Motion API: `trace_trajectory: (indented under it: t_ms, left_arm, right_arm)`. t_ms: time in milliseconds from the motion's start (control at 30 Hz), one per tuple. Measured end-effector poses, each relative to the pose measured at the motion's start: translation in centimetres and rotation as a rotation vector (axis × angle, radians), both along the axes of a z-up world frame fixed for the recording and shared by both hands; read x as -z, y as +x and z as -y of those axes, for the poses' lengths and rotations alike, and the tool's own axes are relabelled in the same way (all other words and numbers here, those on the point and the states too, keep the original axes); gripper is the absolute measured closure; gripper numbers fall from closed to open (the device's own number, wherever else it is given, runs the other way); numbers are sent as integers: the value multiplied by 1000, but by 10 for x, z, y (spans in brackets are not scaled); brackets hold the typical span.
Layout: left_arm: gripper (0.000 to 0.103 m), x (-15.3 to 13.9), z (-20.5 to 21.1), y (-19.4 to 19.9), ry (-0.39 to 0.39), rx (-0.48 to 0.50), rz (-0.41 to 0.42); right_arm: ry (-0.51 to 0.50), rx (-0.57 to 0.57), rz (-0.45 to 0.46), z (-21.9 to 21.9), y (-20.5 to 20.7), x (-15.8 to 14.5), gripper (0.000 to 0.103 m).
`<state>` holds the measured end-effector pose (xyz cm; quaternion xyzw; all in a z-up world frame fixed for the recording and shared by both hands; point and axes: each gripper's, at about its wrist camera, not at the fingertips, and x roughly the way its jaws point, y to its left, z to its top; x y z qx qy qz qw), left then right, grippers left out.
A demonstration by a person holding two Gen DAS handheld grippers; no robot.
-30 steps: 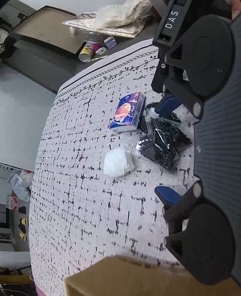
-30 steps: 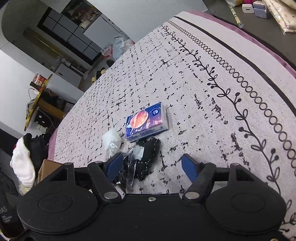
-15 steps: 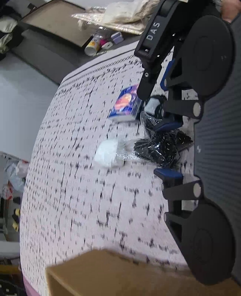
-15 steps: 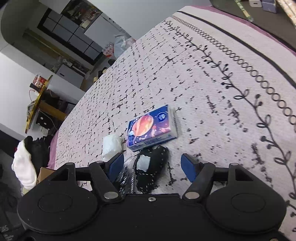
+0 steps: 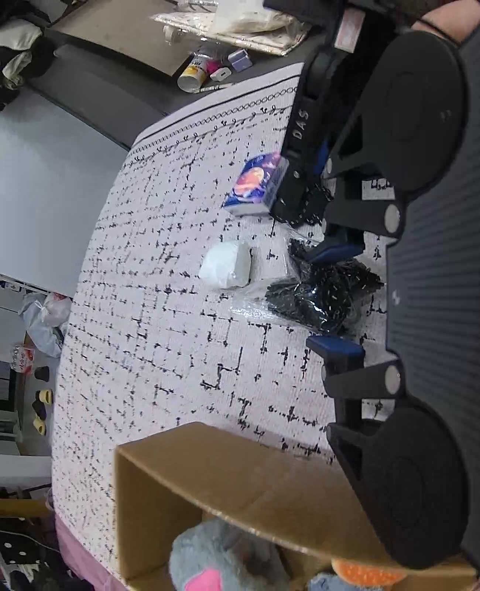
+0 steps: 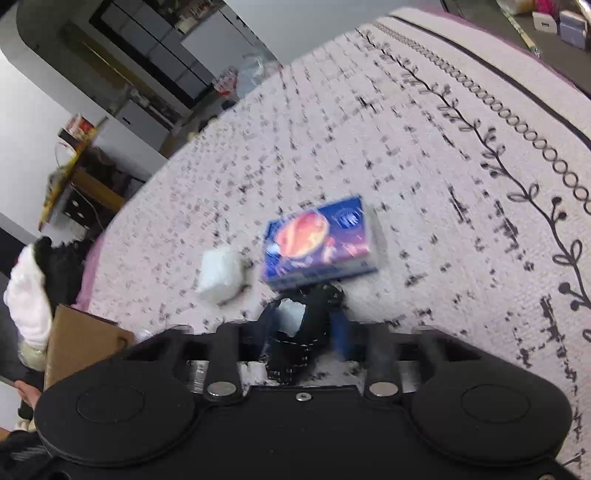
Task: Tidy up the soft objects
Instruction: 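Lower both tools onto the black plastic bag and close them, then lift the black bag with both tools and carry it over the box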
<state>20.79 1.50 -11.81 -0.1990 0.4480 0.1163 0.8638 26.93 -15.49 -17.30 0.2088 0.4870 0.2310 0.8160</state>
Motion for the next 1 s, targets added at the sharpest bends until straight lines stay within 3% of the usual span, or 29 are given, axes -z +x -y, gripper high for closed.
trace_trajectory:
  t_ms: [700,1000]
  left_arm:
    - [62,-54,-2,-34,34,32,80]
    - [62,-76,-3,-46,35,50,125]
  right_arm:
    - [93,24,31,28,-50,-50,76]
    - [75,35,149,30,-68,-89,76]
